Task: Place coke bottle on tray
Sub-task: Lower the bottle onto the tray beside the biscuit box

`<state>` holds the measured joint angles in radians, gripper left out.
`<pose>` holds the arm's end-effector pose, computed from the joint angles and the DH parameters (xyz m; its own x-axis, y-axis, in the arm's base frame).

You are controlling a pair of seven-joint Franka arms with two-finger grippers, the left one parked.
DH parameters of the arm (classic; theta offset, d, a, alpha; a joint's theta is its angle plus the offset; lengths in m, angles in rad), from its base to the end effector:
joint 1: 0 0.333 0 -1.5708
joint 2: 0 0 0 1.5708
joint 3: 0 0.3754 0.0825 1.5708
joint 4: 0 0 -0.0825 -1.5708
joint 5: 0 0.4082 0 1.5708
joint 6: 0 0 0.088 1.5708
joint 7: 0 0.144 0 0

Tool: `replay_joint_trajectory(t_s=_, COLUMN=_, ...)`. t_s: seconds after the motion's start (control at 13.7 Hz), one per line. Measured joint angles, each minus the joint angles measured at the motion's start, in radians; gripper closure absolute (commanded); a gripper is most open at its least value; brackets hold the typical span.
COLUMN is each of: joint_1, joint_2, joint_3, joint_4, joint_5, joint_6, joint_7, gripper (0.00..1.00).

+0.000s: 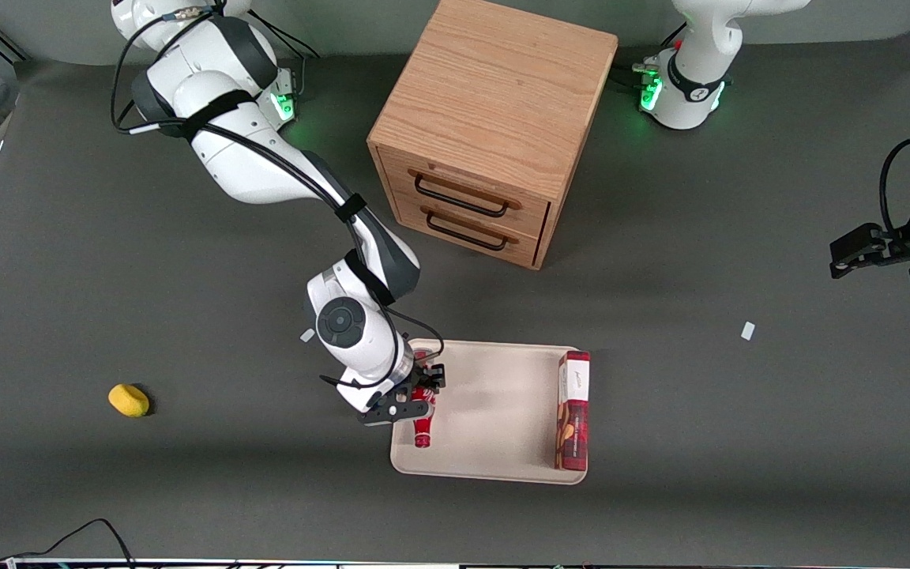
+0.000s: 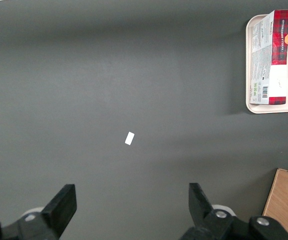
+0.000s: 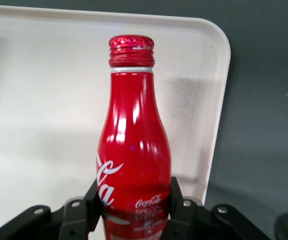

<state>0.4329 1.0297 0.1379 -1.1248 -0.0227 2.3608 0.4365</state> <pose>0.7505 0.4337 0.1812 0.9875 0.0556 0.1478 0.0818 -0.9806 -0.1781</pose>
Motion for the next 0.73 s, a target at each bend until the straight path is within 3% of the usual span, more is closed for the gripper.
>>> replay_joint_trajectory(t_s=0.07, joint_1=0.000, joint_2=0.004, joint_3=0.000, joint_4=0.000, joint_5=0.000, joint_6=0.009, joint_7=0.004, gripper=0.46)
replay_joint_trajectory(t_s=0.22, joint_1=0.000, joint_2=0.012, joint_3=0.000, joint_4=0.000, joint_5=0.000, joint_6=0.030, joint_7=0.015, gripper=0.05)
replay_joint_trajectory(t_s=0.73, joint_1=0.000, joint_2=0.024, joint_3=0.000, joint_4=-0.014, joint_5=-0.024, joint_6=0.111, joint_7=0.030, gripper=0.00)
